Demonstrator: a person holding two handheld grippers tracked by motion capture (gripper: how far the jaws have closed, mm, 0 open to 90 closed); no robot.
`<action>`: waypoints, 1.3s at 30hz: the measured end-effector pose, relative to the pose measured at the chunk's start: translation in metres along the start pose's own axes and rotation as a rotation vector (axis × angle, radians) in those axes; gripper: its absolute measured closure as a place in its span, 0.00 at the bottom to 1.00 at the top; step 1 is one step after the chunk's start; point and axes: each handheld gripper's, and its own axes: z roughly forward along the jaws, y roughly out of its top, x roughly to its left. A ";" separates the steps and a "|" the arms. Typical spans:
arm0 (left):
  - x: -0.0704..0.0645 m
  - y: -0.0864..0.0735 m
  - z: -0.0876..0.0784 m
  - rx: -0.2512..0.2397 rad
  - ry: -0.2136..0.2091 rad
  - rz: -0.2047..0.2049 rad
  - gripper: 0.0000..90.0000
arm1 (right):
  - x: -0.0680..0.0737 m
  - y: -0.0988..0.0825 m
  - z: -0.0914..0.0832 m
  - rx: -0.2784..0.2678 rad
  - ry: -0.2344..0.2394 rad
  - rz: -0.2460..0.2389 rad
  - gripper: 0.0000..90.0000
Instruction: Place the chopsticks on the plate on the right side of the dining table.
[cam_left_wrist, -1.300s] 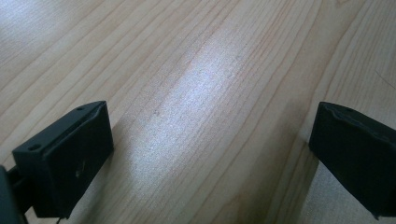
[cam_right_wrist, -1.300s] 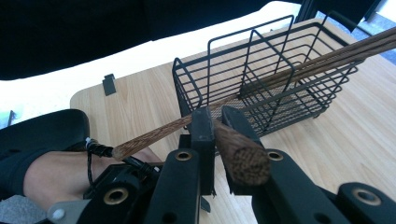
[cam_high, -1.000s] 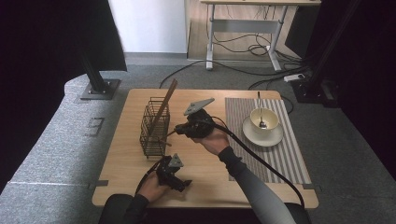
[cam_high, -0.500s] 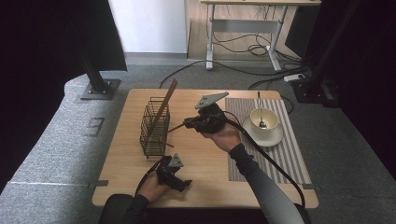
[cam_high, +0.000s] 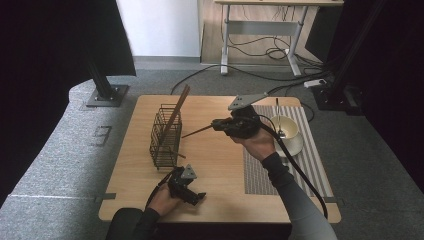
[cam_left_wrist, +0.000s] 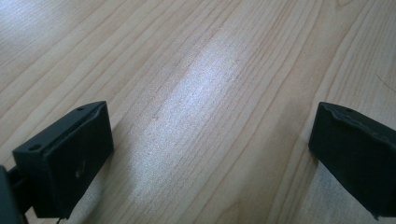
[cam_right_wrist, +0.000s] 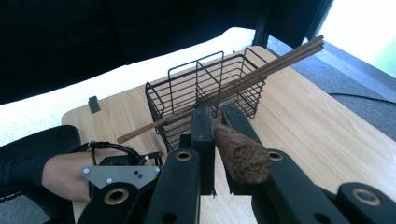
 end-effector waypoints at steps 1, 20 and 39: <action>0.000 0.000 0.000 -0.001 0.000 0.000 0.00 | -0.001 -0.001 -0.002 -0.002 -0.004 0.002 0.92; 0.001 0.003 -0.005 -0.033 -0.002 -0.011 0.00 | -0.006 -0.036 -0.023 0.003 -0.031 0.032 0.92; 0.006 0.007 -0.020 -0.143 -0.017 -0.028 0.04 | 0.001 -0.087 -0.026 0.011 -0.011 0.061 0.92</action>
